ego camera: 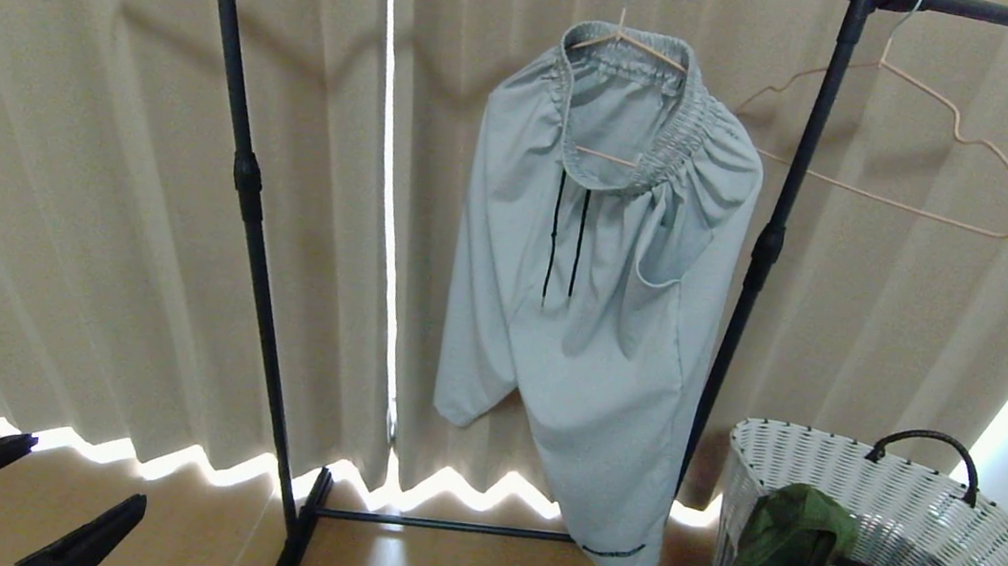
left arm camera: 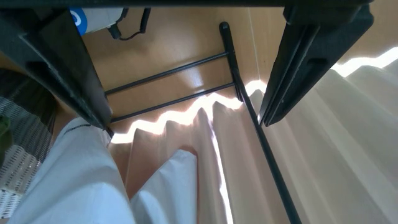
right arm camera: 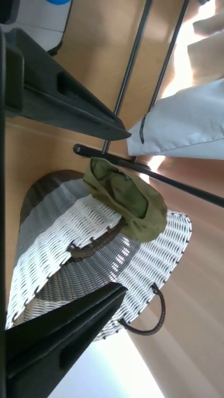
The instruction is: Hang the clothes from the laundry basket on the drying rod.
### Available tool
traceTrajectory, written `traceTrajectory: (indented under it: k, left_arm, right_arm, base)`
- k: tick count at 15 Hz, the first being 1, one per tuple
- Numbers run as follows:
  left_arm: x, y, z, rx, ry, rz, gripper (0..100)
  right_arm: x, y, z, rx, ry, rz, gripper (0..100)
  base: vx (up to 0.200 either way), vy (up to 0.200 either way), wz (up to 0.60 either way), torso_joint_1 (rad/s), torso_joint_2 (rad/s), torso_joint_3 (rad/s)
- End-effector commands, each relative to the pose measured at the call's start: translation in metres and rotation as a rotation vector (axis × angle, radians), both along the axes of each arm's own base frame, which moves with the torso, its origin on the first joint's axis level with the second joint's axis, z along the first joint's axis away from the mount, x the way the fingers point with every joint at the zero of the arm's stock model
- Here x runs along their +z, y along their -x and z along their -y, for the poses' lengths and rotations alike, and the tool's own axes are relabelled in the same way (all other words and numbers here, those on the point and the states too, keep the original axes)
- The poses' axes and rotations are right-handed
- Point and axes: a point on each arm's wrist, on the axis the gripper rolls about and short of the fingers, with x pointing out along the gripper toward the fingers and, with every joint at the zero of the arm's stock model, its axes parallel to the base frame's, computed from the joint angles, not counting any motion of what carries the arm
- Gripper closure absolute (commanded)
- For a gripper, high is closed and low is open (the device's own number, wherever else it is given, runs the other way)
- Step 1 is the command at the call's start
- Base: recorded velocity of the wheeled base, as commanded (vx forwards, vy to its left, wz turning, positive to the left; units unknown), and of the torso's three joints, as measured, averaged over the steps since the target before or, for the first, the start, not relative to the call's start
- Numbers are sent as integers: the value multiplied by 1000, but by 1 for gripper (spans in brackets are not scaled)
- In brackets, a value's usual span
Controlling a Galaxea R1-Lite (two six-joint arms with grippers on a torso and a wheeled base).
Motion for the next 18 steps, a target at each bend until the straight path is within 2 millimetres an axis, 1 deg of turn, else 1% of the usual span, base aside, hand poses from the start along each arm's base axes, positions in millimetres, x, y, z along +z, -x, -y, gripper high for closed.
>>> traceTrajectory:
  k: [1,3,5,8,10,13,15,18]
  left_arm:
    - [1,1,0,0,1,8,0]
    - [2,0,0,-4,2,13,0]
    - [4,-1,2,-21,2,16,0]
    - [7,0,3,-41,5,31,0]
    - [8,1,3,-42,4,43,0]
    - [8,1,3,-44,2,44,0]
    - [8,1,3,-44,3,46,0]
    - [8,2,3,-44,1,46,0]
  right_arm:
    - [0,0,0,1,4,2,0]
    - [-2,2,0,2,1,-3,0]
    - [-16,11,2,-1,7,-41,0]
    - [-14,23,3,5,2,9,0]
    - [-13,25,4,9,3,18,0]
    - [-17,27,4,9,5,-19,0]
    - [-18,27,4,7,6,-26,0]
    - [-19,28,4,6,9,-46,0]
  base:
    - [0,0,0,-7,51,51]
    - [0,0,0,0,0,0]
    - [0,0,0,0,0,0]
    - [0,0,0,0,0,0]
    - [0,0,0,0,0,0]
    - [0,0,0,0,0,0]
    - [0,-200,0,2,5,5]
    - [200,-200,0,3,-1,5]
